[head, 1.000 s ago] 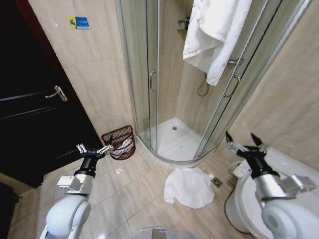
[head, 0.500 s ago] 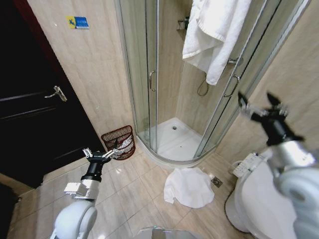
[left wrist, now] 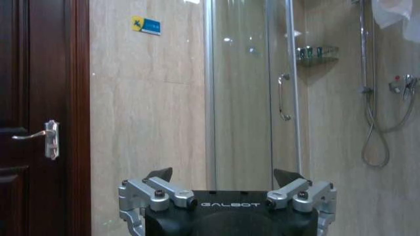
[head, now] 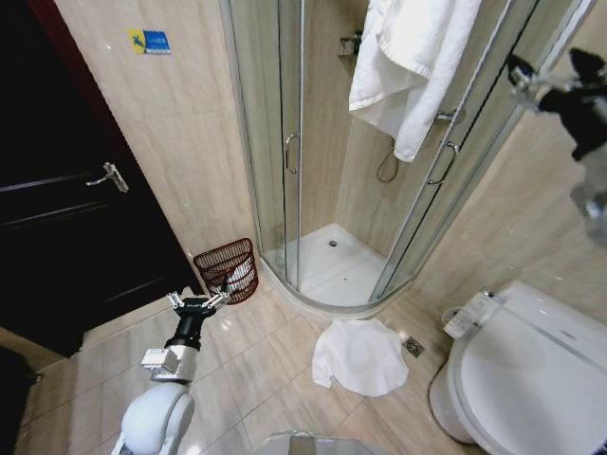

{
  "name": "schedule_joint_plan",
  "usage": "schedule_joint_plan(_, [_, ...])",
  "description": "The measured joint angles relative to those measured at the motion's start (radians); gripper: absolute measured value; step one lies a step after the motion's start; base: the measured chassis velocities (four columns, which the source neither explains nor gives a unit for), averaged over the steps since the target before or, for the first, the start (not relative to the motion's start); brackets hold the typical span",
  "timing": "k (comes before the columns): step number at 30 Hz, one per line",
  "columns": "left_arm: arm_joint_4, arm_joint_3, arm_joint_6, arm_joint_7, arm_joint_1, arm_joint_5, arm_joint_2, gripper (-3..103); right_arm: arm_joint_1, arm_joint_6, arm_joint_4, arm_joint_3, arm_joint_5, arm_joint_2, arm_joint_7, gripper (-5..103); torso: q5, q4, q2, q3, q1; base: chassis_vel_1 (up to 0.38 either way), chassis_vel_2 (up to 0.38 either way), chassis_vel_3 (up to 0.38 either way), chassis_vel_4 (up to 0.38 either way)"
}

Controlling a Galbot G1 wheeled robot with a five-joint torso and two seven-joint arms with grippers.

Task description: Discard the used towel into the hamper.

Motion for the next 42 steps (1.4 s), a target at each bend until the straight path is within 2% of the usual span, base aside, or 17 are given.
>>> schedule_joint_plan(3, [0.0, -0.022, -0.001, 0.0, -0.003, -0.009, 0.004, 100, 0.294, -0.008, -0.12, -0.248, 0.014, 0.058, 0.005, 100, 0.0003, 0.0004, -0.001, 0.0, -0.001, 0.0, 0.0, 0.0, 0.0])
schedule_joint_plan(4, [0.0, -0.022, -0.001, 0.0, -0.003, -0.009, 0.004, 100, 0.294, -0.008, -0.12, -0.248, 0.014, 0.058, 0.005, 100, 0.0003, 0.0004, -0.001, 0.0, -0.001, 0.0, 0.0, 0.0, 0.0])
schedule_joint_plan(7, [-0.004, -0.04, -0.001, 0.001, -0.008, -0.024, 0.009, 100, 0.518, -0.023, -0.231, -0.418, 0.004, 0.129, 0.021, 100, -0.0011, 0.0008, -0.001, -0.001, -0.001, 0.0, 0.0, 0.0, 0.0])
schedule_joint_plan(8, [-0.004, -0.04, -0.001, 0.001, -0.008, -0.024, 0.009, 100, 0.518, -0.023, -0.231, -0.418, 0.004, 0.129, 0.021, 100, -0.0011, 0.0008, -0.001, -0.001, -0.001, 0.0, 0.0, 0.0, 0.0])
schedule_joint_plan(11, [-0.009, -0.045, -0.001, 0.001, -0.015, -0.031, 0.012, 100, 0.645, -0.038, -0.329, -0.529, -0.002, 0.188, 0.038, 100, 0.0001, 0.0006, -0.002, -0.001, -0.001, 0.0, 0.0, 0.0, 0.0])
schedule_joint_plan(24, [-0.026, -0.049, -0.02, 0.008, -0.024, -0.051, 0.009, 100, 0.86, -0.051, -0.537, -0.697, -0.02, 0.31, 0.087, 100, -0.0006, 0.0004, -0.003, -0.001, -0.001, 0.0, 0.0, 0.0, 0.0])
schedule_joint_plan(32, [-0.035, -0.049, -0.023, 0.015, -0.027, -0.057, 0.009, 100, 0.898, -0.028, -0.607, -0.723, -0.048, 0.371, 0.177, 100, 0.0, 0.0002, -0.003, -0.002, -0.002, 0.0, 0.0, 0.0, 0.0])
schedule_joint_plan(34, [-0.035, -0.049, -0.024, 0.015, -0.028, -0.058, 0.008, 100, 0.898, -0.019, -0.613, -0.73, -0.048, 0.384, 0.204, 103, 0.0, 0.0003, -0.003, -0.002, -0.002, 0.0, 0.0, 0.0, 0.0])
schedule_joint_plan(36, [-0.034, -0.049, -0.025, 0.015, -0.028, -0.058, 0.009, 100, 0.898, -0.017, -0.614, -0.731, -0.048, 0.388, 0.209, 100, -0.0001, 0.0004, -0.003, -0.002, -0.002, 0.0, 0.0, 0.0, 0.0])
schedule_joint_plan(38, [-0.035, -0.058, -0.027, 0.017, -0.028, -0.064, 0.01, 100, 0.896, -0.014, -0.613, -0.737, -0.052, 0.393, 0.225, 90, 0.0, 0.0002, -0.003, -0.002, -0.002, 0.0, 0.0, 0.0, 0.0])
schedule_joint_plan(39, [-0.035, -0.058, -0.027, 0.017, -0.028, -0.064, 0.01, 100, 0.896, -0.014, -0.613, -0.737, -0.052, 0.393, 0.225, 90, 0.0, 0.0002, -0.003, -0.002, -0.002, 0.0, 0.0, 0.0, 0.0])
schedule_joint_plan(42, [-0.038, -0.075, -0.031, 0.022, -0.023, -0.076, 0.01, 100, 0.894, -0.014, -0.609, -0.742, -0.053, 0.394, 0.237, 73, 0.0, 0.0003, -0.003, -0.002, -0.002, 0.0, 0.0, 0.0, 0.0])
